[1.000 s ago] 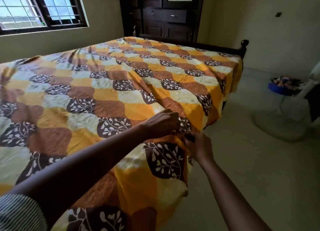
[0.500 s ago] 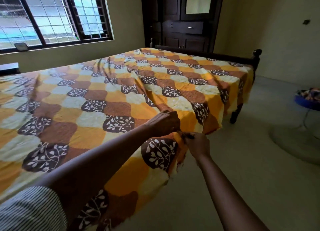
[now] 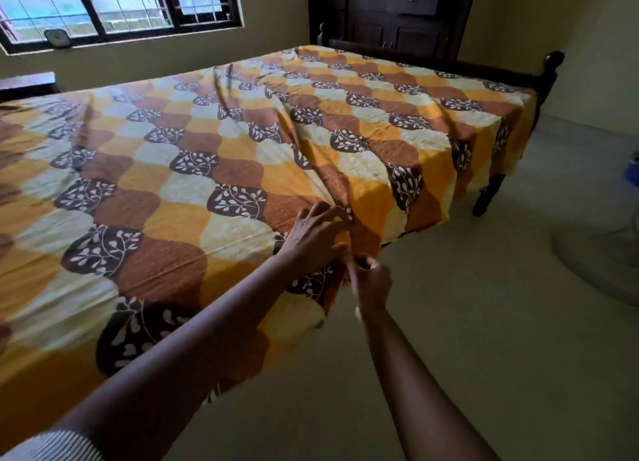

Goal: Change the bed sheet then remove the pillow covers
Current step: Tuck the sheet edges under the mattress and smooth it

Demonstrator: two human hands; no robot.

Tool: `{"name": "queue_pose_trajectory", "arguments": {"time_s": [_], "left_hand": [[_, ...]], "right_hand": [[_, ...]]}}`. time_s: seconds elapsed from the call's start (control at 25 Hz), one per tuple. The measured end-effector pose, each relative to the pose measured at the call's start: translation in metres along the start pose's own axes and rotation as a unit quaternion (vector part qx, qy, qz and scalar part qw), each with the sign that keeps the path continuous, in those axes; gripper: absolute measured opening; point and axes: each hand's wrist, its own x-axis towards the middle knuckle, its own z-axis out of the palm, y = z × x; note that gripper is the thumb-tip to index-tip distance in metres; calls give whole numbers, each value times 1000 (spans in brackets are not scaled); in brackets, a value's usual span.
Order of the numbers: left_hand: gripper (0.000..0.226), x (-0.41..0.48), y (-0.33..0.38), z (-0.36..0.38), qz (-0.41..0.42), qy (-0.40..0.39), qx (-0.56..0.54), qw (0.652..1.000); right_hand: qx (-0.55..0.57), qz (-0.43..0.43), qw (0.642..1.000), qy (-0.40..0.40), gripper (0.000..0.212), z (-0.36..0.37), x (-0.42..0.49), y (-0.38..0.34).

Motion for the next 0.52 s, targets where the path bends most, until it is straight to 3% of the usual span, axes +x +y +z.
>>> {"name": "queue_pose_trajectory", "arguments": {"time_s": [0.08, 0.2, 0.28, 0.32, 0.4, 0.48, 0.52], "left_hand": [[39, -42, 3, 0, -15, 76, -73, 994], [29, -124, -1, 12, -89, 38, -221, 970], [23, -174, 0, 19, -203, 13, -388, 899], [19, -198, 3, 24, -275, 17, -484, 831], [23, -240, 4, 39, -422, 27, -647, 634], [27, -268, -2, 61, -503, 49, -754, 419], [28, -277, -7, 72, -517, 65, -780, 345]], "right_hand": [[66, 51, 996, 7, 33, 14, -19, 22], [214, 154, 957, -121, 31, 47, -65, 52], [279, 240, 908, -200, 42, 75, -89, 69], [303, 278, 888, -206, 53, 88, -99, 76], [322, 352, 859, -186, 70, 108, -114, 86], [343, 384, 836, -191, 71, 118, -123, 89], [348, 373, 834, -209, 65, 122, -125, 91]]}}
